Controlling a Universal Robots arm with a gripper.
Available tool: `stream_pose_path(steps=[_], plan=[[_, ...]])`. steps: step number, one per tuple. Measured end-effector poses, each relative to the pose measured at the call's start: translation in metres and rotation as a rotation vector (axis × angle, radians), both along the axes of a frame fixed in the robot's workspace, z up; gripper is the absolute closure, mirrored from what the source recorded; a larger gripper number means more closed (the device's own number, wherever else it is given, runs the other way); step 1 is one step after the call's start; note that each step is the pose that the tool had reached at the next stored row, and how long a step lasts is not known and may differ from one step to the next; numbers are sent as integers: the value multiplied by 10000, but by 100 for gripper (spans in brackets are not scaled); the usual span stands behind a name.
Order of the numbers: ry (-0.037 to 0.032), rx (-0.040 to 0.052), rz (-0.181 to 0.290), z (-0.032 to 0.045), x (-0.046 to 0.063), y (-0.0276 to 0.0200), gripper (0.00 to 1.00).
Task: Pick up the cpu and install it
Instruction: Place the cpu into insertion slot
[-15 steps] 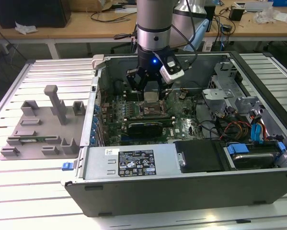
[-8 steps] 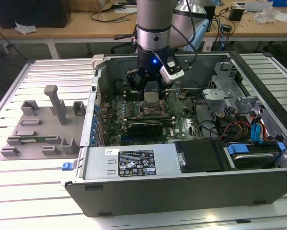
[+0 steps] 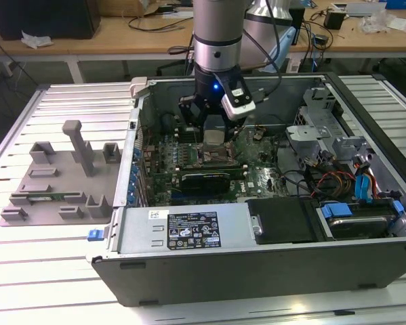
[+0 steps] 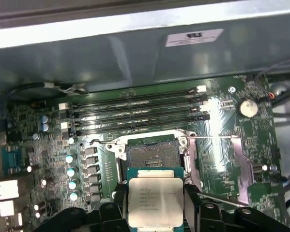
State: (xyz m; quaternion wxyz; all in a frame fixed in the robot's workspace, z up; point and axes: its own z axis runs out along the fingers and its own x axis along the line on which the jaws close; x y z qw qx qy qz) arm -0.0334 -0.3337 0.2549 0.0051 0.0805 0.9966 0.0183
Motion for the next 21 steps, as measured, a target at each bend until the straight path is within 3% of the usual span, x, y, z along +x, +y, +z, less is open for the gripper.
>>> stream_pose_path(steps=[4, 21], plan=[[0, 0, -1185, 0, 0, 0, 45], [0, 0, -4742, 0, 0, 0, 45]])
